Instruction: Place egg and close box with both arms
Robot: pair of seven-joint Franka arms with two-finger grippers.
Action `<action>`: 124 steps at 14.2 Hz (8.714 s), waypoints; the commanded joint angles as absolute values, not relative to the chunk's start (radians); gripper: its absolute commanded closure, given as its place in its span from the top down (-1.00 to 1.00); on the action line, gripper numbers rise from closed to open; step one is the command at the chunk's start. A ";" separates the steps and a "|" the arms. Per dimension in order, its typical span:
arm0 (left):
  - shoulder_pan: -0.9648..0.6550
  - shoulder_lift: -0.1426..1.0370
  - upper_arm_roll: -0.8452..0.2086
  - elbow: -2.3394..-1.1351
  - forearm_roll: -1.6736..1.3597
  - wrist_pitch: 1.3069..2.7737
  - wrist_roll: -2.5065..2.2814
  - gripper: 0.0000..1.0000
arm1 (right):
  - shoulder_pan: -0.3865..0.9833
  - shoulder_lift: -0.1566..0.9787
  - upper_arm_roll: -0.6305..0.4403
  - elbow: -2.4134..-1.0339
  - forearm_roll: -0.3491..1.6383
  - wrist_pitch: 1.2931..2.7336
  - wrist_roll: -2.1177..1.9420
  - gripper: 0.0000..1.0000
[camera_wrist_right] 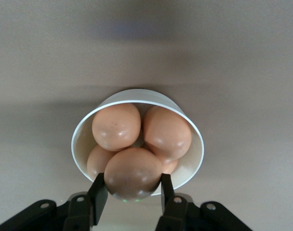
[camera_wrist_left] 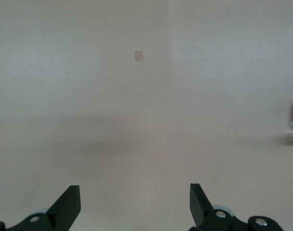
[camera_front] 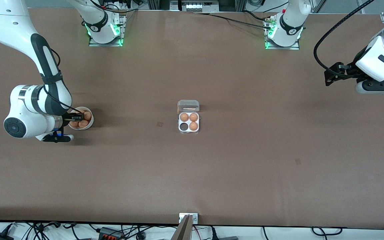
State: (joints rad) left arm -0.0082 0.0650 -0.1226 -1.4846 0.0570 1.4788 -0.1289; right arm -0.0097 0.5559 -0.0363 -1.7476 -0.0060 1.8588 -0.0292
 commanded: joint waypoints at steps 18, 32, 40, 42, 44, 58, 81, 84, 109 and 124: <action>0.006 0.058 -0.129 -1.491 0.023 1.477 -0.109 1.00 | 0.155 0.540 0.103 -1.477 0.205 1.876 -0.021 -0.72; 0.008 0.058 -0.129 -1.500 0.023 1.482 -0.112 1.00 | 0.532 0.727 0.103 -1.474 0.273 2.312 0.492 -0.72; 0.006 0.071 -0.129 -1.476 0.028 1.422 -0.123 1.00 | 0.558 0.770 0.103 -1.474 0.271 2.367 0.489 -0.40; 0.006 0.074 -0.132 -1.445 0.032 1.411 -0.121 1.00 | 0.558 0.767 0.103 -1.471 0.272 2.372 0.529 0.99; 0.003 0.075 -0.132 -1.442 0.026 1.413 -0.115 1.00 | 0.555 0.752 0.101 -1.419 0.264 2.338 0.552 1.00; 0.006 0.091 -0.121 -1.404 0.032 1.385 -0.112 -0.97 | 0.263 0.463 -0.015 -1.244 0.072 1.738 0.332 1.00; -0.250 0.434 -0.598 -1.620 0.014 1.839 -0.593 -0.98 | -0.037 0.018 -0.021 -1.667 -0.037 1.694 -0.002 1.00; -0.294 0.521 -0.598 -1.620 0.087 1.977 -0.620 -0.98 | -0.037 0.018 -0.023 -1.654 -0.032 1.686 -0.002 1.00; -0.158 0.514 -0.569 -1.457 0.423 1.668 -0.390 -0.78 | -0.032 0.023 -0.015 -1.631 -0.034 1.678 0.003 1.00; 0.242 0.421 -0.488 -1.232 0.125 1.315 -0.028 1.00 | -0.032 0.021 -0.015 -1.631 -0.035 1.674 0.002 1.00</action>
